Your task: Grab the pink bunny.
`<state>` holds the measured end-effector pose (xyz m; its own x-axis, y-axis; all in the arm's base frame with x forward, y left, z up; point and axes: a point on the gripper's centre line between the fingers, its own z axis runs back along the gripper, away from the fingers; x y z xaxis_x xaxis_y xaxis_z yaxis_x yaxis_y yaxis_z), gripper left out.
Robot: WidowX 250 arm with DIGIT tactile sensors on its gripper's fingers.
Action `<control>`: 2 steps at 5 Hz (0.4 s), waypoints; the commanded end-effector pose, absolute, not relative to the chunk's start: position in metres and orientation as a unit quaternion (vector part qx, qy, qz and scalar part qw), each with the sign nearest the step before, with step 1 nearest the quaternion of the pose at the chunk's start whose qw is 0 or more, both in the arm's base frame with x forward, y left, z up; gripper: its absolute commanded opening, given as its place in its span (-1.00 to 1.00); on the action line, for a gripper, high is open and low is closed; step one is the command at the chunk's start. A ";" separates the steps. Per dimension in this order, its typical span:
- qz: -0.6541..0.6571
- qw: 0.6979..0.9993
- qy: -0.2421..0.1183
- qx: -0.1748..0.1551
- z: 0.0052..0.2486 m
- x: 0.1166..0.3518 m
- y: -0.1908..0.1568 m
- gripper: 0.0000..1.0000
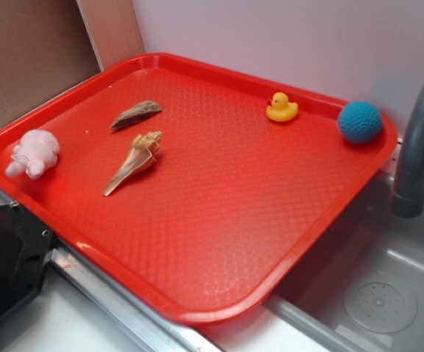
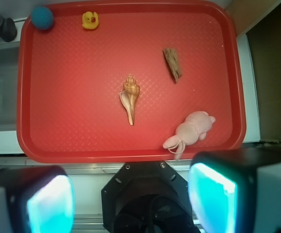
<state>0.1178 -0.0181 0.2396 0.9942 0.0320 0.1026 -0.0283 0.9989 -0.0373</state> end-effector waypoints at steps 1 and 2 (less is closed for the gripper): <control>0.015 0.998 -0.052 -0.018 0.240 0.118 -0.018 1.00; 0.142 0.987 -0.057 -0.055 0.201 0.105 0.017 1.00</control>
